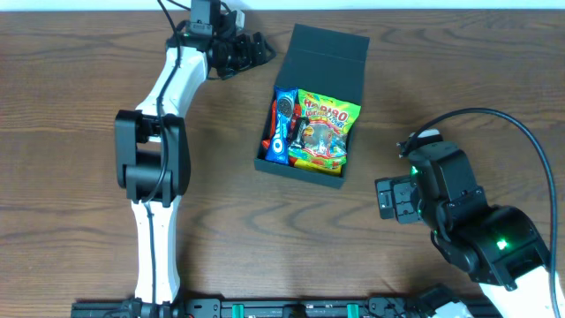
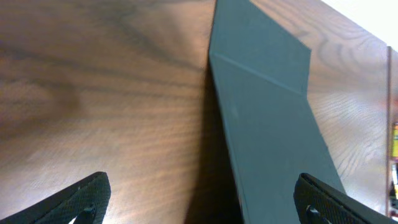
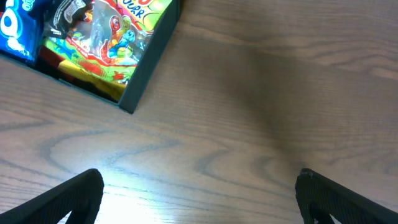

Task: Pack container
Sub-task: 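Swing the lid forward and down over the box with left gripper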

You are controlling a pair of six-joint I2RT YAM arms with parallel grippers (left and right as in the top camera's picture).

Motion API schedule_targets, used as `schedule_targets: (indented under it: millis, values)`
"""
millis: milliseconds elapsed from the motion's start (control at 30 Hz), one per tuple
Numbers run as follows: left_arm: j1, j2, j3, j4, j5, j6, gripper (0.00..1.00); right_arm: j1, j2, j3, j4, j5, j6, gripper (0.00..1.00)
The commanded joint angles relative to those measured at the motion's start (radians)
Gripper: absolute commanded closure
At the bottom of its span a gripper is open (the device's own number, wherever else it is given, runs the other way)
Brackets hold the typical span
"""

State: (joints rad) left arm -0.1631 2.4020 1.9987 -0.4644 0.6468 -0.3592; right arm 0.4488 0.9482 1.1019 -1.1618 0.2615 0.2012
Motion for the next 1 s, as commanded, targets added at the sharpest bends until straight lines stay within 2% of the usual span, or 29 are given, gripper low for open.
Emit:
schedule_targets:
  millis: [0,133,500,800,967]
  values:
    - [-0.012,0.032,0.020,0.055,0.085,-0.098,0.05,-0.017,-0.005,-0.001,0.002,0.004,0.010,0.01]
    - [-0.033,0.075,0.020,0.137,0.160,-0.159,0.05,-0.017,-0.005,-0.001,0.002,0.004,0.010,0.01]
    - [-0.107,0.080,0.020,0.171,0.182,-0.160,0.05,-0.017,-0.005,-0.001,0.002,0.004,0.010,0.01]
    - [-0.126,0.079,0.039,0.324,0.373,-0.128,0.05,-0.017,-0.005,-0.001,0.001,0.004,0.008,0.01]
    - [-0.125,0.079,0.124,0.334,0.432,-0.068,0.05,-0.017,-0.005,-0.001,0.003,0.004,0.003,0.01]
